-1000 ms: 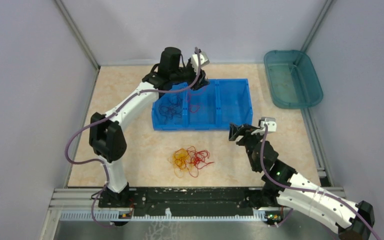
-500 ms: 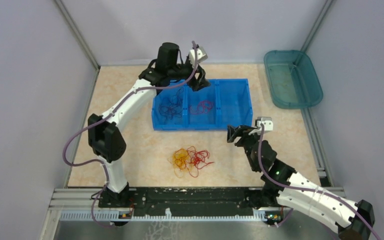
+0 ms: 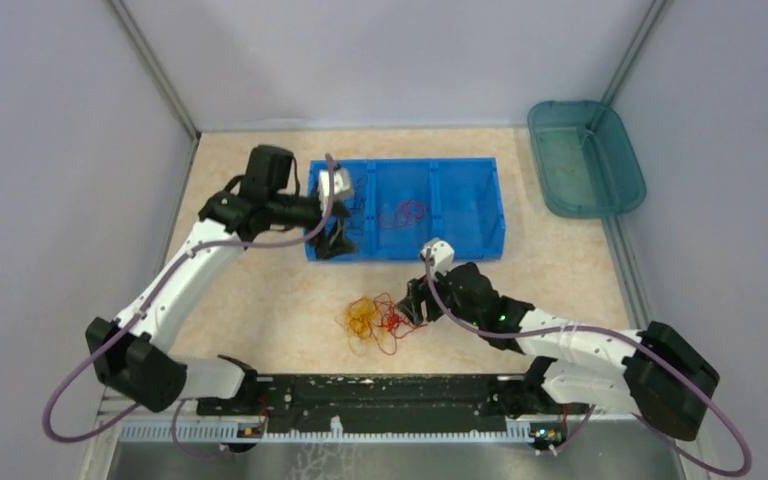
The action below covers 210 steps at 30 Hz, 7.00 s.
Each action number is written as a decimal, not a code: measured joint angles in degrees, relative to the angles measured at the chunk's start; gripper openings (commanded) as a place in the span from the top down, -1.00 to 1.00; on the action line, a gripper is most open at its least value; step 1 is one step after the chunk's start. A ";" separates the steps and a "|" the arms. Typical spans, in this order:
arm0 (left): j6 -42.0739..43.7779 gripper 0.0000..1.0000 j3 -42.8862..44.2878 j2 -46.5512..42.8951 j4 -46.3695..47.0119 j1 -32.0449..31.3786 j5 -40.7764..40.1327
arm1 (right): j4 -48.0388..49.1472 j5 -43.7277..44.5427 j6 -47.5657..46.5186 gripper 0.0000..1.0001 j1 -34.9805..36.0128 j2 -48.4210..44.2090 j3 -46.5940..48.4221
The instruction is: Untangle the cables
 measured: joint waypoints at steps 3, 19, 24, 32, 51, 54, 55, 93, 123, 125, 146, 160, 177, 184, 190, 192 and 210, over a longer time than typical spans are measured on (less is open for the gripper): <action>2.89 -0.79 -7.91 -4.22 -3.10 0.04 0.09 | 2.51 -5.55 0.13 -0.05 0.00 4.87 0.02; 7.54 -0.66 -17.70 -13.75 -4.31 0.11 -0.35 | 8.28 -13.14 1.75 1.00 0.00 9.25 2.58; 7.04 -0.67 -20.50 -16.00 -3.28 0.11 2.58 | 6.69 -14.21 1.51 1.00 0.00 5.49 9.07; 5.81 -0.72 -26.23 -24.48 0.68 -0.76 6.12 | 4.57 -16.48 0.26 0.01 0.00 4.00 17.68; 5.79 -0.76 -24.41 -21.62 0.94 -0.81 6.73 | 0.39 -14.21 -1.81 0.76 0.00 13.07 4.68; 5.79 -0.75 -24.41 -21.62 0.94 -0.83 6.86 | 2.32 -13.88 -1.55 0.99 0.00 13.00 4.48; 5.79 -0.75 -24.41 -21.62 0.94 -0.81 6.91 | 2.56 -13.64 -1.49 1.00 0.00 12.76 4.37; -4.50 -0.09 -27.67 -22.53 14.21 -10.12 8.90 | 17.25 -33.46 11.61 1.00 0.00 1.88 13.25; -20.26 0.53 -27.82 -21.66 25.42 -14.93 14.93 | 34.77 -32.35 21.33 1.00 0.00 2.43 16.20; -22.49 0.95 -27.82 -21.35 27.41 -14.97 14.86 | 35.32 -32.30 21.64 1.00 0.00 2.58 16.20; -26.49 1.00 -16.50 -20.09 26.12 -15.06 9.73 | 22.23 -19.89 7.48 -0.97 -0.11 -18.78 2.25; -27.41 1.00 -5.42 -15.89 23.37 -15.06 10.34 | 32.35 -18.58 0.33 -0.56 1.90 7.58 9.01; -22.21 1.00 12.33 -13.25 19.89 -15.06 9.29 | 53.83 -16.90 8.50 -0.17 5.46 25.90 3.28; -18.62 0.99 19.19 -11.80 19.87 -15.06 6.97 | 60.04 -15.04 10.86 -0.13 6.69 29.73 -1.09; -16.37 0.99 24.59 -11.08 21.94 -15.06 4.94 | 63.65 -13.42 12.22 -0.10 6.95 33.75 -3.69; -15.41 0.99 26.38 -10.67 22.08 -15.06 4.61 | 64.83 -13.00 12.57 -0.10 7.06 34.47 -4.24; -1.11 1.00 38.29 -7.06 29.42 -15.08 -4.92 | 73.20 -8.55 13.79 -0.11 9.64 43.19 -11.04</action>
